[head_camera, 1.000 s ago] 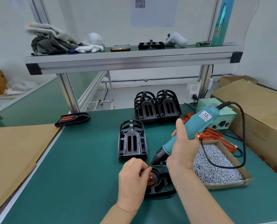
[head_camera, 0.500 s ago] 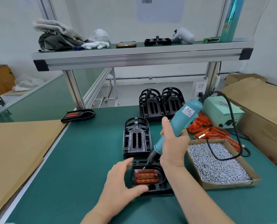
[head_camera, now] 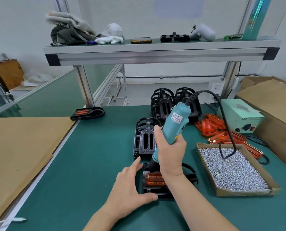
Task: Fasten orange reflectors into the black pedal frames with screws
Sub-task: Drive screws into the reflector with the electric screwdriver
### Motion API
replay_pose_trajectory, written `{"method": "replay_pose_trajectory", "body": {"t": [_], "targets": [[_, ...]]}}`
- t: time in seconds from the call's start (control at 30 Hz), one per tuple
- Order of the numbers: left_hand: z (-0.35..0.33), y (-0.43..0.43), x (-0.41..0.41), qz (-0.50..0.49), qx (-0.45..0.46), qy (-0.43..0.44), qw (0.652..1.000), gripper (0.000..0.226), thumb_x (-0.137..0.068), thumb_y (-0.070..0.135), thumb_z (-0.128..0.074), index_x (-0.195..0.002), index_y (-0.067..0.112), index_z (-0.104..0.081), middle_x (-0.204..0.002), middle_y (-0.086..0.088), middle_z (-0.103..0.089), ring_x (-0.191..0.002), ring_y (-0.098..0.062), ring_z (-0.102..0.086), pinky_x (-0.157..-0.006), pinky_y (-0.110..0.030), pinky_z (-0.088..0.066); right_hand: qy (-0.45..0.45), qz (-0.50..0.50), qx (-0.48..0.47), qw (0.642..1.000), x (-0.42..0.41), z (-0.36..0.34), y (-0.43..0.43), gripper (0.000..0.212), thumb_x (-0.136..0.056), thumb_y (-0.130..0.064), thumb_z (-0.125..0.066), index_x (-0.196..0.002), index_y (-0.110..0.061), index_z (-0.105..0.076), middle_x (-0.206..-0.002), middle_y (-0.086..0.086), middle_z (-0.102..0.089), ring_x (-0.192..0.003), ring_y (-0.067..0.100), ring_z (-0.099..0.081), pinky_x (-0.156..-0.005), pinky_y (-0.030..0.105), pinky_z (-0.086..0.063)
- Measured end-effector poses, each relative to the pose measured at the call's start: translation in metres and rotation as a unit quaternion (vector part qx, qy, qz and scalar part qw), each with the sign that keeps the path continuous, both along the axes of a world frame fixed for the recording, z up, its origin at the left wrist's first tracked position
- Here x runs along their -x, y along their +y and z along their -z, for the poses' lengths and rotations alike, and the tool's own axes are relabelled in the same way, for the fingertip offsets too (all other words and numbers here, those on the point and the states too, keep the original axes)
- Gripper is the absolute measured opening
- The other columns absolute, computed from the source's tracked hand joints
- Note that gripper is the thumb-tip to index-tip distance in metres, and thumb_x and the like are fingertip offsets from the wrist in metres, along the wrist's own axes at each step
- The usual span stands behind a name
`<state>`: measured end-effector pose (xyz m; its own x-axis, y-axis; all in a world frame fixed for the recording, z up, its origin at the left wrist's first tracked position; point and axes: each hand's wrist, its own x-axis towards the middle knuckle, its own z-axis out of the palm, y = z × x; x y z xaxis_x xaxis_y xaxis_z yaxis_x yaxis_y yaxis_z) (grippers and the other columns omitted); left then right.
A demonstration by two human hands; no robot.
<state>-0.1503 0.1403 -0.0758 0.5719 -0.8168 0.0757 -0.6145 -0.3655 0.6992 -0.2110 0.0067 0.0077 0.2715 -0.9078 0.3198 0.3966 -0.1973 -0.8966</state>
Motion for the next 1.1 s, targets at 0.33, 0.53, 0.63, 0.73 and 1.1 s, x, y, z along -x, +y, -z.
{"method": "replay_pose_trajectory", "body": {"t": [0.33, 0.53, 0.63, 0.73, 1.1], "targets": [[0.002, 0.001, -0.001, -0.004, -0.003, 0.003, 1.0, 0.126, -0.051, 0.078, -0.071, -0.152, 0.046, -0.005, -0.141, 0.033, -0.034, -0.125, 0.004, -0.029, -0.102, -0.019, -0.026, -0.004, -0.022, 0.024, 0.999, -0.002, 0.002, 0.003, 0.02, -0.077, -0.041, -0.076, -0.068, -0.033, -0.06, -0.059, -0.014, -0.056, -0.056, 0.007, -0.05, -0.057, 0.023, -0.047], [0.002, 0.0, 0.0, -0.007, -0.001, -0.002, 1.0, 0.124, -0.052, 0.077, -0.071, -0.153, 0.045, -0.006, -0.141, 0.031, -0.034, -0.124, 0.003, -0.03, -0.102, -0.019, -0.027, -0.003, -0.02, 0.038, 0.999, -0.004, 0.005, 0.004, 0.02, -0.082, -0.031, -0.076, -0.069, -0.03, -0.06, -0.061, -0.014, -0.058, -0.056, 0.005, -0.052, -0.056, 0.02, -0.047], [0.002, 0.001, 0.0, -0.008, 0.0, -0.007, 1.0, 0.124, -0.052, 0.077, -0.071, -0.153, 0.046, -0.007, -0.141, 0.031, -0.035, -0.125, 0.003, -0.031, -0.102, -0.019, -0.027, 0.001, -0.022, 0.027, 0.999, -0.003, 0.007, 0.004, 0.02, -0.08, -0.036, -0.076, -0.067, -0.035, -0.06, -0.059, -0.015, -0.056, -0.056, 0.007, -0.05, -0.057, 0.023, -0.046], [0.001, -0.002, 0.0, -0.006, 0.004, -0.009, 1.0, 0.123, -0.052, 0.078, -0.07, -0.153, 0.045, -0.008, -0.141, 0.03, -0.035, -0.125, 0.002, -0.031, -0.102, -0.02, -0.027, -0.005, -0.035, 0.019, 0.999, -0.002, 0.007, 0.002, 0.02, -0.077, -0.042, -0.075, -0.067, -0.033, -0.06, -0.058, -0.015, -0.055, -0.054, 0.005, -0.049, -0.056, 0.021, -0.046], [-0.001, -0.001, 0.001, 0.03, -0.004, -0.064, 0.997, 0.107, -0.058, 0.081, -0.064, -0.149, 0.034, -0.036, -0.141, 0.032, -0.031, -0.127, 0.023, -0.016, -0.107, -0.012, -0.015, -0.015, -0.049, -0.038, 0.998, 0.005, 0.014, -0.006, 0.034, -0.076, -0.044, -0.077, -0.08, -0.015, -0.061, -0.064, -0.004, -0.059, -0.061, 0.012, -0.054, -0.059, 0.024, -0.049]]}}
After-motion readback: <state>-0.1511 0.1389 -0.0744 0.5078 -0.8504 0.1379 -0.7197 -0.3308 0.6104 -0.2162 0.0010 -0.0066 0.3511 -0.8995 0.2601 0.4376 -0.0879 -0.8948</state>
